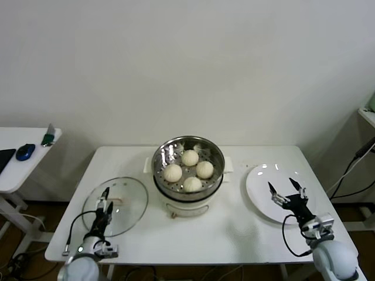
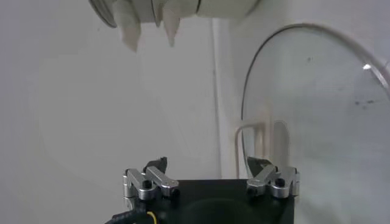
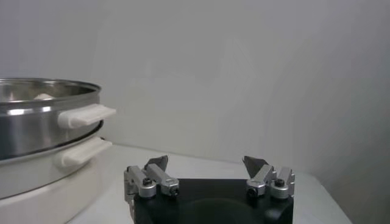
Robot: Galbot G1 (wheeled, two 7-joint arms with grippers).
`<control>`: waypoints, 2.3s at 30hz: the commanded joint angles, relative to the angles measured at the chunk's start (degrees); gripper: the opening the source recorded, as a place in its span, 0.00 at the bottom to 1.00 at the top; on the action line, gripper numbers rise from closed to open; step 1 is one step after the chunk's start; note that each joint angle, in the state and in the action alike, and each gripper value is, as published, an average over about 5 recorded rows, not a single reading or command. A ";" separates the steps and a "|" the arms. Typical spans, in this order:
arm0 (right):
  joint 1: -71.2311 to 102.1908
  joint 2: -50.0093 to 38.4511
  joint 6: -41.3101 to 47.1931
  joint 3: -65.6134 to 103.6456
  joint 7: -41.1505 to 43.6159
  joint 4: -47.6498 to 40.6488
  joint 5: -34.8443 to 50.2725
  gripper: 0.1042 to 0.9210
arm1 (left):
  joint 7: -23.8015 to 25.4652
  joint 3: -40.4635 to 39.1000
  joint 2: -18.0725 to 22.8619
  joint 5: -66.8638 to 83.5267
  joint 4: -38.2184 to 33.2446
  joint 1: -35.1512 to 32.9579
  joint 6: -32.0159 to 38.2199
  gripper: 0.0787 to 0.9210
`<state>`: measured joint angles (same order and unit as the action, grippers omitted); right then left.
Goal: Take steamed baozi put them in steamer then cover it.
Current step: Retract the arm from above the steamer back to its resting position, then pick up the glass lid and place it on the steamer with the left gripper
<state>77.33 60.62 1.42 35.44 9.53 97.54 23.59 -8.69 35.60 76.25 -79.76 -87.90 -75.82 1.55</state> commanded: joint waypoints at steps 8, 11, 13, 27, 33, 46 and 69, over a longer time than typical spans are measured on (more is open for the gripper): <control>0.88 0.91 -0.75 0.77 0.94 -0.79 -1.95 0.88 | -3.21 -0.34 -0.36 -0.44 9.87 8.44 0.56 0.88; 0.84 1.06 -0.93 0.71 1.15 -1.06 -2.40 0.88 | -3.48 -0.54 -0.45 -0.02 10.46 9.16 0.48 0.88; 0.74 1.16 -0.99 0.67 1.27 -1.30 -2.58 0.88 | -3.39 -0.74 -0.43 0.22 10.78 9.41 0.44 0.88; -0.28 1.69 -1.19 -0.23 1.82 -2.37 -4.14 0.88 | -2.58 -1.42 -0.44 1.33 10.33 8.82 0.84 0.69; -0.88 2.32 -1.32 -0.67 2.04 -2.98 -4.94 0.88 | -1.67 -1.58 -0.51 1.52 10.44 8.72 1.24 0.49; -2.02 2.25 -1.75 -0.95 2.13 -4.02 -5.46 0.88 | -1.27 -1.92 -2.31 5.49 2.78 5.17 -1.29 0.09; -9.03 -0.90 -1.07 -5.38 1.80 -8.13 -5.40 0.88 | 5.31 -5.33 -17.28 9.55 -36.47 -9.82 -33.92 0.08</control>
<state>71.09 60.41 0.11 31.95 11.45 90.68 18.20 -7.56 33.72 68.01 -73.51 -105.62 -81.17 -15.62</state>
